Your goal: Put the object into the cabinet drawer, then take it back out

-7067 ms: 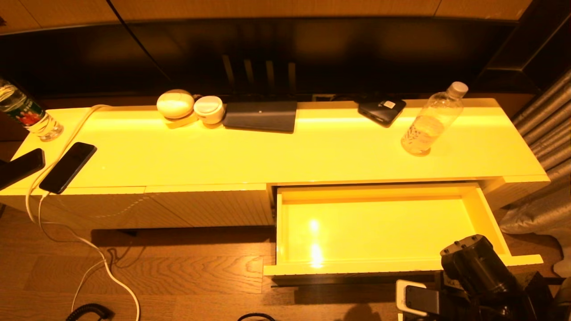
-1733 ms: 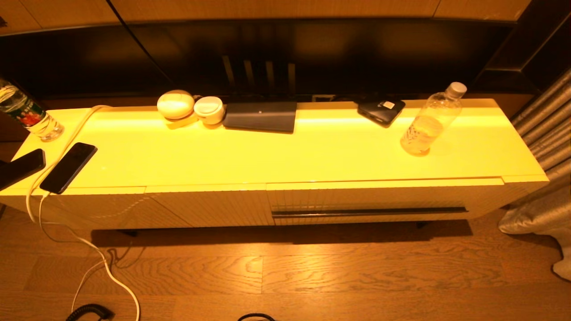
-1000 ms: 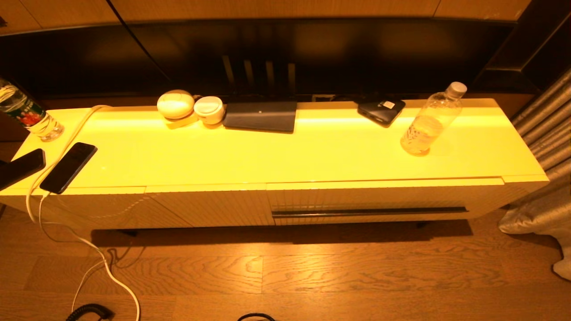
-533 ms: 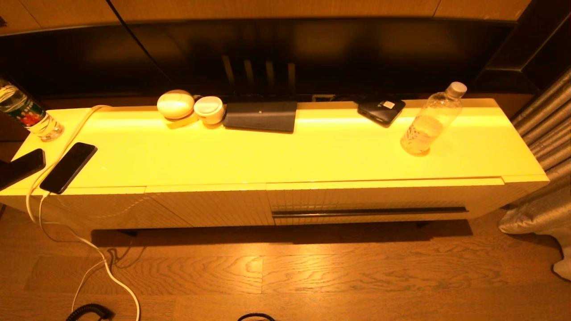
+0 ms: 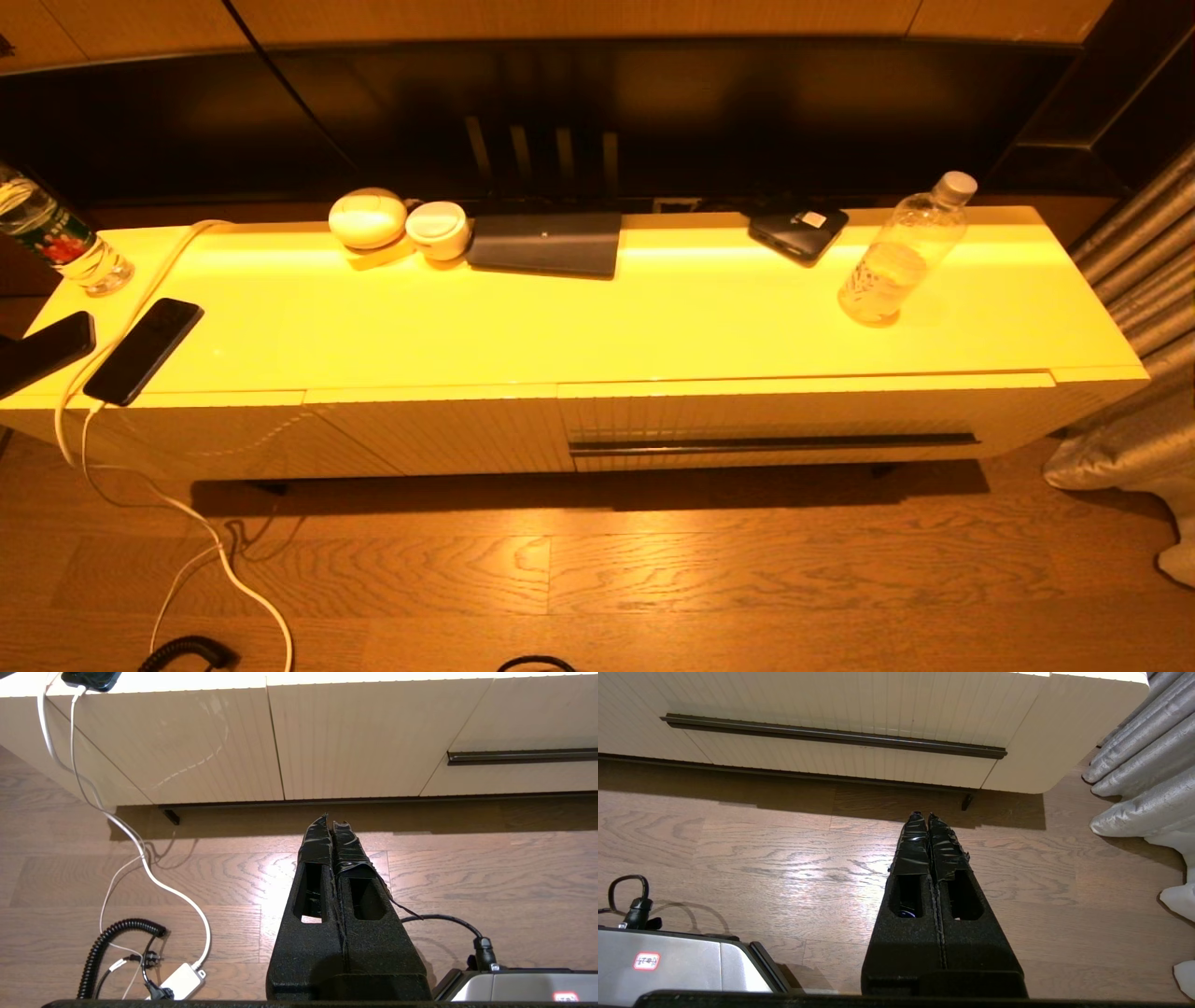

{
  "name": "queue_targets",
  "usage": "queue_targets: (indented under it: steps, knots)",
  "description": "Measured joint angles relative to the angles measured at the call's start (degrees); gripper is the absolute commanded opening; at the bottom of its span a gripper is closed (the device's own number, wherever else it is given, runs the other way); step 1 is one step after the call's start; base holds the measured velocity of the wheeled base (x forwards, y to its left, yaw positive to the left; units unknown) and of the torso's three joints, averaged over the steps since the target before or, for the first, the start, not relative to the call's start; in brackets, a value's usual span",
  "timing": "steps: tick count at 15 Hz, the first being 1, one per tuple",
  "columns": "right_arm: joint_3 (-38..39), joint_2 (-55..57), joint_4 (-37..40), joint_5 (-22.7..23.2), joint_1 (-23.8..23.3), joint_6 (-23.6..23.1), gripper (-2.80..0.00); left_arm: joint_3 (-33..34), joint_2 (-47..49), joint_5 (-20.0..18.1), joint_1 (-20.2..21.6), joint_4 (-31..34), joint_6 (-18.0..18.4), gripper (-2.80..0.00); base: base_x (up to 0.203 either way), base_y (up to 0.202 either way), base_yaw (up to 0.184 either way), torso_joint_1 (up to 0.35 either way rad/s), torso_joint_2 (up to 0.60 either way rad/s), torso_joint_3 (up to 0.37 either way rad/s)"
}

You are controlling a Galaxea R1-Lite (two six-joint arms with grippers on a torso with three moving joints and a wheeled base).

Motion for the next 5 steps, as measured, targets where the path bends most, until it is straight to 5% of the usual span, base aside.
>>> queue_targets:
  steps: [5]
  knots:
    - [0.00, 0.00, 0.00, 0.00, 0.00, 0.00, -2.80, 0.00, 0.00, 0.00, 0.00, -0.01, 0.00, -2.80, 0.000, 0.000, 0.000, 0.000, 0.00, 0.000]
